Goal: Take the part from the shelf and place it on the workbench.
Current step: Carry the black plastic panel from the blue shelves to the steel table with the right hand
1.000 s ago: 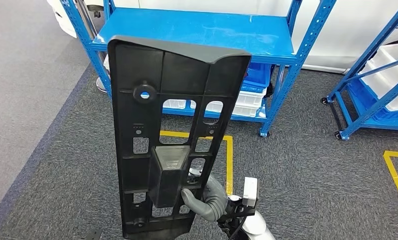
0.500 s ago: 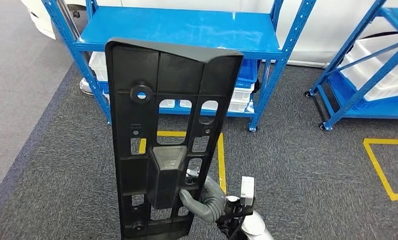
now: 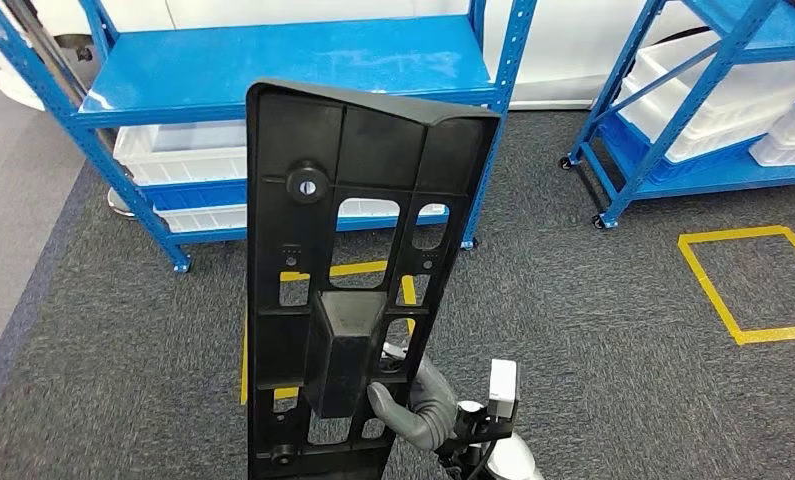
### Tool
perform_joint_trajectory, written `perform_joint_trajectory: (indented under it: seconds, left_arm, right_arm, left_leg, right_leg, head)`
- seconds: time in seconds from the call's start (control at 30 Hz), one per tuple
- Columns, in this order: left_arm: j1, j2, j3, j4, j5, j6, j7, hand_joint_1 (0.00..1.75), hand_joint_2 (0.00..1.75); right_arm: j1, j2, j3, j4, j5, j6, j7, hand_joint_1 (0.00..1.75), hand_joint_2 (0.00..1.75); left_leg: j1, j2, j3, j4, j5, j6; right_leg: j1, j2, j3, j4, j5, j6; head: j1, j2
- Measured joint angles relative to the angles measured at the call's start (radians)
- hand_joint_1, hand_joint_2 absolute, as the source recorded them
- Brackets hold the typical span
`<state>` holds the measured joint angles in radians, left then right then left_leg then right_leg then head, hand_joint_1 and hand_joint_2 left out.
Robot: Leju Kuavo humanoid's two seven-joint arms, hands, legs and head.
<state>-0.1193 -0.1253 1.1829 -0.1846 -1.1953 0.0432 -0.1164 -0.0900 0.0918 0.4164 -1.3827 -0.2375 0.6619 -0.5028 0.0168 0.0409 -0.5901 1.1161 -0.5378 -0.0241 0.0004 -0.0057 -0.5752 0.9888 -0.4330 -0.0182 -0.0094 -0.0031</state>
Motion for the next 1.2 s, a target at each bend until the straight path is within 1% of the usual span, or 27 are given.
perform_joint_trajectory:
  seconds: [0.07,0.1,0.13,0.2,0.27,0.33,0.4,0.43,0.47,0.53,0.57,0.6,0.63,0.67,0.7,0.77,0.8,0.83,0.9,0.93,0.97,1.03,1.07,1.1,1.13,1.17,1.2]
  left_arm:
    - [-0.001,0.000,-0.002,0.000,-0.003,-0.001,-0.001,0.00,1.75]
    - [-0.001,0.000,-0.002,0.000,-0.004,-0.002,-0.001,0.00,1.75]
    - [-0.002,0.000,-0.002,0.000,-0.006,-0.002,-0.001,0.00,1.75]
    - [-0.006,0.000,-0.003,0.000,-0.009,-0.003,-0.002,0.00,1.75]
    - [-0.012,0.000,-0.007,0.000,-0.011,-0.006,-0.004,0.00,1.75]
    - [-0.016,0.000,-0.010,0.000,-0.011,-0.009,-0.005,0.00,1.75]
    - [-0.020,-0.001,-0.012,0.000,-0.011,-0.012,-0.003,0.00,1.75]
    - [-0.021,-0.001,-0.014,0.000,-0.011,-0.013,-0.002,0.00,1.75]
    - [-0.022,-0.001,-0.015,0.000,-0.011,-0.014,0.000,0.00,1.75]
    - [-0.019,0.000,-0.017,0.000,-0.010,-0.014,0.002,0.00,1.75]
    - [-0.016,0.001,-0.017,0.000,-0.009,-0.014,0.003,0.00,1.75]
    - [-0.013,0.001,-0.016,0.000,-0.008,-0.014,0.003,0.00,1.75]
    - [-0.012,0.001,-0.016,0.000,-0.006,-0.014,0.003,0.00,1.75]
    - [-0.013,0.001,-0.016,0.000,-0.005,-0.014,0.001,0.00,1.75]
    - [-0.014,0.001,-0.017,0.000,-0.004,-0.014,0.000,0.00,1.75]
    - [-0.017,0.000,-0.017,0.000,-0.003,-0.014,-0.003,0.00,1.75]
    - [-0.018,0.000,-0.017,0.000,-0.003,-0.014,-0.004,0.00,1.75]
    - [-0.019,-0.001,-0.017,0.000,-0.002,-0.014,-0.005,0.00,1.75]
    - [-0.023,-0.001,-0.017,0.000,-0.001,-0.014,-0.012,0.00,1.75]
    - [-0.026,0.000,-0.018,0.000,-0.001,-0.015,-0.017,0.00,1.75]
    - [-0.029,0.000,-0.018,0.000,-0.001,-0.016,-0.022,0.00,1.75]
    - [-0.031,0.001,-0.019,0.000,-0.001,-0.017,-0.028,0.00,1.75]
    - [-0.029,0.002,-0.020,0.000,-0.001,-0.017,-0.030,0.00,1.75]
    - [-0.027,0.004,-0.020,0.000,-0.001,-0.017,-0.032,0.00,1.75]
    - [-0.025,0.006,-0.020,0.000,-0.001,-0.017,-0.033,0.00,1.75]
    - [-0.023,0.007,-0.020,0.000,-0.002,-0.017,-0.033,0.00,1.75]
    - [-0.021,0.008,-0.020,0.000,-0.003,-0.016,-0.029,0.00,1.75]
  right_arm:
    - [0.003,0.001,-0.001,-0.001,0.001,0.000,0.003,1.75,1.75]
    - [0.005,0.001,-0.001,-0.001,0.001,0.000,0.004,1.75,1.75]
    - [0.007,0.001,-0.002,-0.001,0.001,-0.001,0.005,1.75,1.75]
    - [0.010,0.001,-0.003,-0.002,0.001,-0.001,0.006,1.75,1.75]
    - [0.010,0.001,-0.005,-0.004,0.001,-0.001,0.007,1.75,1.75]
    - [0.011,0.001,-0.006,-0.008,0.001,-0.001,0.007,1.75,1.75]
    - [0.013,0.001,-0.007,-0.010,0.001,-0.001,0.008,1.75,1.75]
    - [0.013,0.001,-0.008,-0.011,0.001,-0.001,0.007,1.75,1.75]
    - [0.012,0.001,-0.009,-0.012,0.001,-0.001,0.008,1.75,1.75]
    - [0.010,0.000,-0.010,-0.013,0.001,-0.001,0.007,1.75,1.75]
    - [0.010,0.000,-0.010,-0.013,0.001,-0.001,0.007,1.75,1.75]
    - [0.011,0.000,-0.010,-0.013,0.001,-0.001,0.007,1.75,1.75]
    - [0.012,-0.001,-0.010,-0.013,0.001,-0.001,0.007,1.75,1.75]
    - [0.012,-0.002,-0.010,-0.014,0.001,-0.001,0.007,1.75,1.75]
    - [0.012,-0.002,-0.010,-0.014,0.001,-0.001,0.007,1.75,1.75]
    - [0.009,-0.002,-0.011,-0.015,0.000,-0.001,0.006,1.75,1.75]
    - [0.006,-0.002,-0.011,-0.015,0.000,-0.001,0.005,1.75,1.75]
    - [0.004,-0.002,-0.012,-0.015,-0.001,0.000,0.004,1.75,1.75]
    - [0.002,-0.002,-0.013,-0.015,-0.002,0.001,-0.001,1.75,1.75]
    - [0.002,-0.002,-0.013,-0.015,-0.002,0.002,-0.002,1.75,1.75]
    - [0.000,-0.001,-0.013,-0.015,-0.002,0.002,-0.004,1.75,1.75]
    - [-0.005,0.002,-0.013,-0.013,-0.002,0.003,-0.005,1.75,1.75]
    - [-0.007,0.003,-0.013,-0.012,-0.003,0.003,-0.006,1.75,1.75]
    - [-0.006,0.004,-0.013,-0.009,-0.003,0.003,-0.006,1.75,1.75]
    - [-0.004,0.005,-0.013,-0.007,-0.004,0.004,-0.006,1.75,1.75]
    - [-0.002,0.005,-0.013,-0.004,-0.006,0.004,-0.006,1.75,1.75]
    - [0.001,0.005,-0.013,-0.001,-0.008,0.005,-0.008,1.75,1.75]
  left_leg:
    - [0.000,-0.025,-0.057,0.126,-0.056,-0.002]
    - [0.000,-0.029,-0.074,0.163,-0.062,-0.003]
    - [0.001,-0.031,-0.077,0.167,-0.050,-0.004]
    - [0.003,-0.041,-0.036,0.072,0.017,-0.004]
    - [0.008,-0.083,0.015,-0.041,0.059,-0.003]
    - [0.009,-0.107,0.029,-0.077,0.058,0.003]
    - [0.007,-0.087,0.028,-0.080,0.063,0.016]
    - [0.008,-0.076,0.028,-0.082,0.065,0.022]
    - [0.009,-0.065,0.028,-0.084,0.067,0.028]
    - [0.007,-0.042,0.027,-0.085,0.067,0.035]
    - [0.005,-0.028,0.026,-0.085,0.067,0.037]
    - [0.003,-0.015,0.026,-0.085,0.066,0.037]
    - [0.002,-0.003,0.026,-0.085,0.065,0.038]
    - [0.001,0.008,0.027,-0.085,0.064,0.038]
    - [-0.001,0.018,0.029,-0.085,0.063,0.037]
    - [-0.005,0.037,0.033,-0.086,0.061,0.034]
    - [-0.005,0.046,0.034,-0.088,0.061,0.030]
    - [-0.004,0.055,0.036,-0.090,0.061,0.026]
    - [-0.002,0.071,0.043,-0.099,0.061,0.014]
    - [-0.002,0.067,0.046,-0.101,0.059,0.010]
    - [-0.002,0.048,0.042,-0.086,0.046,0.005]
    - [0.000,-0.004,0.003,0.005,-0.007,-0.001]
    - [0.001,-0.023,-0.030,0.075,-0.039,-0.004]
    - [0.002,-0.030,-0.058,0.134,-0.058,-0.007]
    - [0.002,-0.033,-0.077,0.166,-0.060,-0.010]
    - [0.003,-0.034,-0.074,0.155,-0.038,-0.013]
    - [0.006,-0.039,-0.053,0.105,-0.001,-0.015]
  right_leg:
    - [0.000,0.022,-0.002,0.002,0.001,-0.003]
    - [0.001,0.035,-0.003,0.004,0.001,-0.003]
    - [0.001,0.048,-0.003,0.008,0.000,-0.002]
    - [-0.001,0.075,-0.004,0.017,-0.003,0.003]
    - [-0.001,0.098,-0.013,0.033,-0.009,0.013]
    - [-0.002,0.119,-0.026,0.043,-0.009,0.025]
    - [-0.005,0.129,-0.034,0.045,-0.005,0.036]
    - [-0.004,0.117,-0.039,0.054,-0.011,0.041]
    - [-0.004,0.092,-0.052,0.080,-0.027,0.046]
    - [-0.005,0.034,-0.107,0.194,-0.087,0.054]
    - [-0.007,0.018,-0.141,0.264,-0.116,0.057]
    - [-0.008,0.011,-0.166,0.315,-0.132,0.058]
    - [-0.008,0.009,-0.173,0.332,-0.129,0.058]
    - [-0.007,0.007,-0.160,0.306,-0.108,0.054]
    - [-0.004,0.000,-0.125,0.241,-0.074,0.048]
    - [0.009,-0.039,-0.051,0.097,-0.024,0.026]
    - [0.016,-0.056,-0.029,0.053,-0.014,0.015]
    - [0.021,-0.064,-0.023,0.037,-0.014,0.007]
    - [0.022,-0.048,-0.022,0.026,-0.007,-0.003]
    - [0.019,-0.038,-0.017,0.014,-0.001,-0.005]
    - [0.015,-0.027,-0.011,0.002,0.007,-0.008]
    - [0.008,-0.004,-0.003,-0.013,0.016,-0.011]
    - [0.008,0.009,-0.003,-0.013,0.017,-0.013]
    - [0.007,0.023,-0.004,-0.011,0.016,-0.014]
    - [0.007,0.038,-0.004,-0.009,0.015,-0.013]
    - [0.006,0.054,-0.005,-0.004,0.013,-0.011]
    - [0.004,0.068,-0.005,0.003,0.010,-0.008]
  head:
    - [0.000,0.000]
    - [0.000,0.000]
    - [0.000,0.000]
    - [0.000,0.000]
    - [0.000,0.000]
    - [0.000,0.000]
    - [0.000,0.000]
    - [0.000,0.000]
    - [0.001,0.000]
    - [0.001,0.000]
    - [0.001,0.000]
    - [0.001,0.000]
    - [0.001,0.000]
    - [0.001,0.000]
    - [0.001,0.000]
    - [0.001,0.000]
    - [0.000,0.000]
    - [0.000,0.000]
    - [0.000,0.000]
    - [0.000,0.000]
    - [0.000,0.000]
    - [0.000,0.000]
    - [0.000,0.000]
    - [0.000,0.000]
    - [0.000,0.000]
    - [0.000,0.000]
    - [0.000,0.000]
